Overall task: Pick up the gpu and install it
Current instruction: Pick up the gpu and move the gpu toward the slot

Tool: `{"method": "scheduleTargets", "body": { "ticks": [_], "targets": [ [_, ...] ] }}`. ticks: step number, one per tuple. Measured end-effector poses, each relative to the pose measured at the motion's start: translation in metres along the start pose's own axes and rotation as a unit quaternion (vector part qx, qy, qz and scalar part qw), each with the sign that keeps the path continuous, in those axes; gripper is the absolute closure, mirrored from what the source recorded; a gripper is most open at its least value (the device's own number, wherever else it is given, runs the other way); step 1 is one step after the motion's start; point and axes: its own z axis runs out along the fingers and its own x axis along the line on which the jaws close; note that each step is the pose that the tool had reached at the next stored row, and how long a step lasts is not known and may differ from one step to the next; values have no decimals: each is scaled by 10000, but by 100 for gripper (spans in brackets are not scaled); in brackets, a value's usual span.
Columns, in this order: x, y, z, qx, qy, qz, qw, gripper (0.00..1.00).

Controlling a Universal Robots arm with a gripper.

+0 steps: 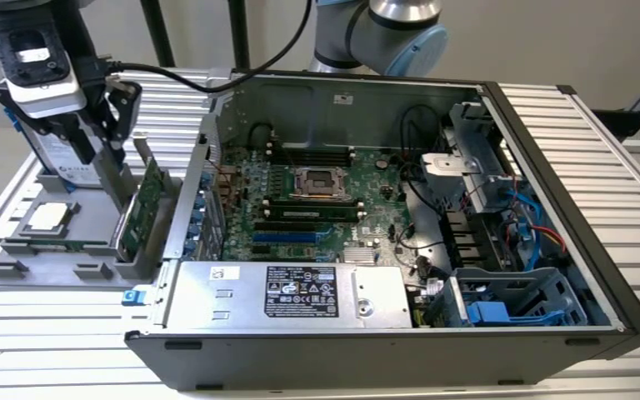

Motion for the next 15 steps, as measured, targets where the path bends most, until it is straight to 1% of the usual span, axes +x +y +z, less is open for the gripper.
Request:
{"method": "scheduleTargets", "body": {
  "ticks": [15],
  "targets": [
    [-24, 2, 103, 18, -2, -1, 10000, 0]
  ]
}}
